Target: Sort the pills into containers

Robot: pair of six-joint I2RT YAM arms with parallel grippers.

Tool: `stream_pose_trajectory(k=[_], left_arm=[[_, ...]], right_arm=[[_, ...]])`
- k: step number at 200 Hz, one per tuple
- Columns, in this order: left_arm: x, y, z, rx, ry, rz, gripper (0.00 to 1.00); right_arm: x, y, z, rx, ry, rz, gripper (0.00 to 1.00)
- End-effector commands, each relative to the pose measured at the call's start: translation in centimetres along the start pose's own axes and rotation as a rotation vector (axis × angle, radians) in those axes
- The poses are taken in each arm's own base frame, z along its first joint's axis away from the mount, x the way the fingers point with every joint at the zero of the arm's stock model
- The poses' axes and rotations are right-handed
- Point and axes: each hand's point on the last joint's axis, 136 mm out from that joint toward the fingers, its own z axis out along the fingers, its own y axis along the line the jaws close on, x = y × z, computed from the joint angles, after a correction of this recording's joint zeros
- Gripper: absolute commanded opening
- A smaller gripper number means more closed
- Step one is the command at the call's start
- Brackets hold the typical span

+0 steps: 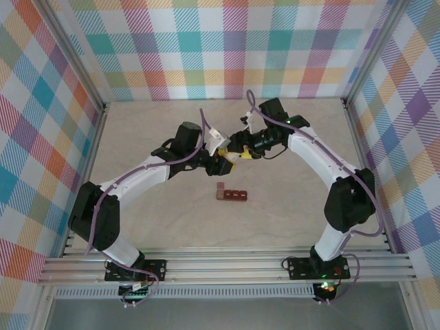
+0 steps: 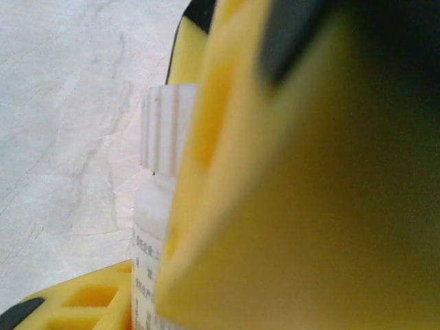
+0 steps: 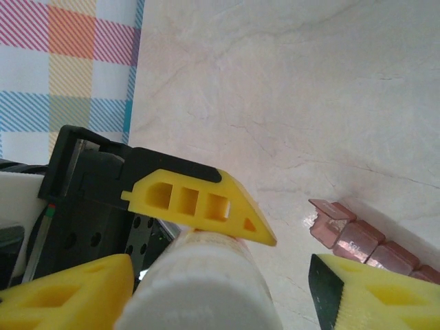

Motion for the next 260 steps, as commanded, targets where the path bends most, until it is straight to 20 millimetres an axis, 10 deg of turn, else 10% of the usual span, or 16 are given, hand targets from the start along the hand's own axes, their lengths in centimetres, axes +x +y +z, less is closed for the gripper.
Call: stream_pose_trajectory(k=[1,125,260], left_arm=[[-1.6,-0.5,-0.6,-0.009,-0.024,0.013,0.14],[-2.5,-0.7,-1.0,-0.011,-0.022,-0.001,0.00],[-2.0,-1.2,-0.5,0.041,0.008,-0.017,0.00]], right_arm=[[-0.4,1.2,-2.2,-0.016,-0.073,-0.030,0.72],[-0.6,-0.6,-7.6,-0.044,-0.597,0.136,0.80],[-1.9,2.8,-3.4,-0.080,-0.561,0.021,0.79]])
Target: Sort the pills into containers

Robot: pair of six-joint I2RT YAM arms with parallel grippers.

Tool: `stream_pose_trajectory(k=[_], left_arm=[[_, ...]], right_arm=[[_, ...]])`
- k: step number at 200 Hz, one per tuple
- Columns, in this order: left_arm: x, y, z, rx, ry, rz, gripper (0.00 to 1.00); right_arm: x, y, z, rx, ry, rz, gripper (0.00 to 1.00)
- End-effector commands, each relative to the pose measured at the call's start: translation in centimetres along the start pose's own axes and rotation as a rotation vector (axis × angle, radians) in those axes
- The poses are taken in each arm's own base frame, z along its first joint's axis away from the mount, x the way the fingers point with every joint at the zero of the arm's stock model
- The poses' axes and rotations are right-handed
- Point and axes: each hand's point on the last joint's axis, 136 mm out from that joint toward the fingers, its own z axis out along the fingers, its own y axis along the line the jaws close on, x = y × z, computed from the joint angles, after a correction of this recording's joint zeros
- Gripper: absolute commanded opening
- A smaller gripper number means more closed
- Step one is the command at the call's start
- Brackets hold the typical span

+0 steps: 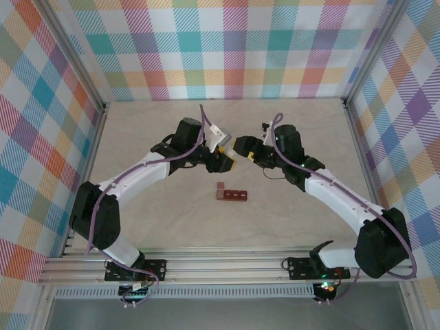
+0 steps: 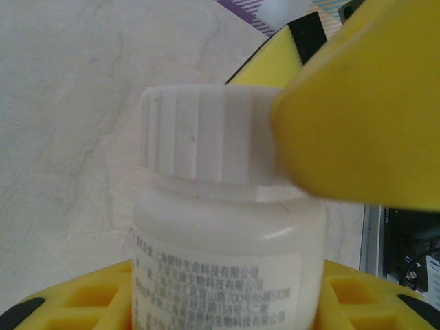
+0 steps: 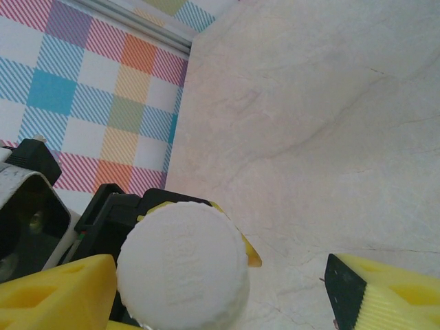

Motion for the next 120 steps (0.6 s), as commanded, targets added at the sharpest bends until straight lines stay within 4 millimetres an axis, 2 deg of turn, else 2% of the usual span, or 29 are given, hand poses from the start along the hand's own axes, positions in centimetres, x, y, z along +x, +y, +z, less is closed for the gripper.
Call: stream_pose_trajectory(k=[1,32,120], left_arm=[[-1.0,-0.9,-0.1,0.035,-0.012,0.018,0.00],[-0.9,-0.9,-0.1,0.040,-0.006,0.016,0.00],[-1.3,-1.2,-0.2,0.054,-0.015,0.014,0.00]], right_arm=[[-1.5,2.7,0.1,-0.060,-0.037,-0.057,0.79],[-1.7,2.9,0.4,-0.060,-0.037,-0.065,0.75],[-0.6,2.7,0.8,-0.066,0.025,-0.122,0.46]])
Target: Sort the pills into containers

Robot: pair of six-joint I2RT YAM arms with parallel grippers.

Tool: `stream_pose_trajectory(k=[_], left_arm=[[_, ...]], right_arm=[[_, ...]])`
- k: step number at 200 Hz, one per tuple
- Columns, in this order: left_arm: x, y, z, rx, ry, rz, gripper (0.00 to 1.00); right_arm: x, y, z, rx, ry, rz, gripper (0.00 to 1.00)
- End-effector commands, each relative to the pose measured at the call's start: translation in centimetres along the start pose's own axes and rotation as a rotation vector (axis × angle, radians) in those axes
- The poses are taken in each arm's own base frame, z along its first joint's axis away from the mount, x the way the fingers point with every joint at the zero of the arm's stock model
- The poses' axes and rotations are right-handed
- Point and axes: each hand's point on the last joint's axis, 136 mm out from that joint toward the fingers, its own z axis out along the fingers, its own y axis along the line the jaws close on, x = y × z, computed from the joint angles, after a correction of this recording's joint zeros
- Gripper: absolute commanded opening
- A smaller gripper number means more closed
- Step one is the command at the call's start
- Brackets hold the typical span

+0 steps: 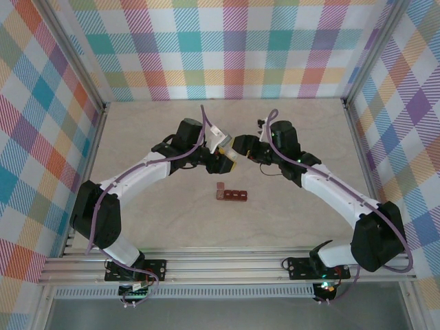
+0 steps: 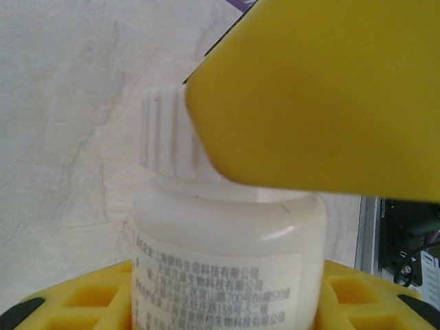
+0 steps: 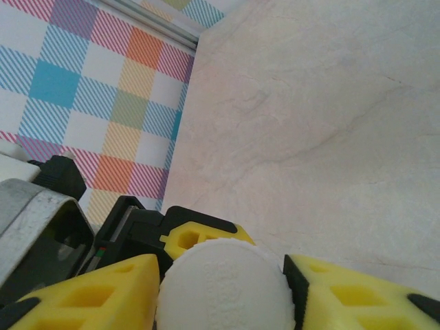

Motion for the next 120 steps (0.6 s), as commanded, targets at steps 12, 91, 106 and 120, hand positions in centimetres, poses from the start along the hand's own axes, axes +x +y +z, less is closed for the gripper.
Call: stream_pose_trajectory(k=[12,91,106,120], left_arm=[[-1.9,-1.5,-0.5,0.054,-0.035,0.025,0.00],[-4.5,-4.8,-2.2,0.218,-0.122,-0.004,0.00],[-4.7,-4.6,-2.3,0.202,-0.123,-0.002,0.00],[-4.6,-4.1,-2.2,0.167,-0.117,0.007,0.00]], right_arm=[[-0.2,2.0,-0.3,-0.068,0.018,-0.139,0.43],[0.2,4.6,-1.6,-0.412,0.108,-0.327,0.45],[-0.1,4.9,-2.1,-0.411,0.092,-0.321,0.61],[-0.6,5.0,-2.7,-0.382,0.055,-0.308,0.72]])
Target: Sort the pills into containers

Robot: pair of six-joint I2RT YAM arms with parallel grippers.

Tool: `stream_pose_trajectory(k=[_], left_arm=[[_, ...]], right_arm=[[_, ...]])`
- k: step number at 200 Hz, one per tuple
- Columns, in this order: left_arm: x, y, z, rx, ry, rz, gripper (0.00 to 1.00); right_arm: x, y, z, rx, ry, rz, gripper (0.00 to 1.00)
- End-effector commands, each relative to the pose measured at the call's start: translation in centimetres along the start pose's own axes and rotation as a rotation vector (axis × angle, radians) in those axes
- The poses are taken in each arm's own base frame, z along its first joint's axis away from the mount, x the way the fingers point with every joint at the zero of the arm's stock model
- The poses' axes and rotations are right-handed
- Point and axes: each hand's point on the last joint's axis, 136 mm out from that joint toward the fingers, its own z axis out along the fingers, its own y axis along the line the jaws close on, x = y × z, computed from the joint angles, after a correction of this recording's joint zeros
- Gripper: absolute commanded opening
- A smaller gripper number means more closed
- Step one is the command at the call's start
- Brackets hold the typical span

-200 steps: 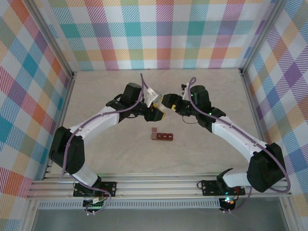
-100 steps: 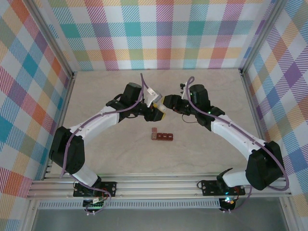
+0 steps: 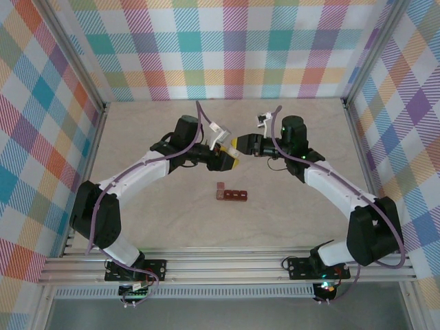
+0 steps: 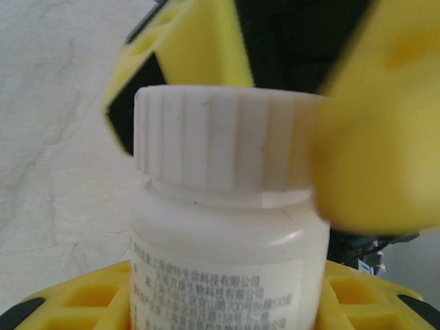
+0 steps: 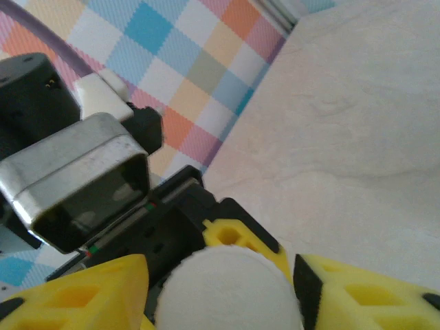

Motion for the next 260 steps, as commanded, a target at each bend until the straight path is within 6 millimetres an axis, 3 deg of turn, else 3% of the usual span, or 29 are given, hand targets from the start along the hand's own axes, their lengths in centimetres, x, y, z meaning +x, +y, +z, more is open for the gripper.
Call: stream_pose_trajectory(k=[1,29,85,213,260], left_arm=[[-2.8,-2.3,-1.2,0.033,-0.059,0.078,0.00],[-2.2,-1.0,-1.2,-0.041,-0.036,0.087,0.00],[-1.7,1.2,-1.5,-0.173,-0.036,0.097,0.00],[-1.1,1.5,-1.1,-0.179,-0.019,0.101,0.00],[-1.2,1.4,-1.0,-0.175,-0.020,0.100,0.00]], right_arm=[[-0.7,2.8,-0.9,-0.073,-0.033,-0.073,0.72],[-1.6,2.7,-2.4,0.021,-0.099,-0.031,0.75],[-2.1,-2.0,-5.1,0.321,-0.258,0.260,0.74],[-1.5,-0.9,-0.7,0.283,-0.181,0.254,0.72],[-1.6,-0.5,0.3,0.271,-0.165,0.244,0.65]])
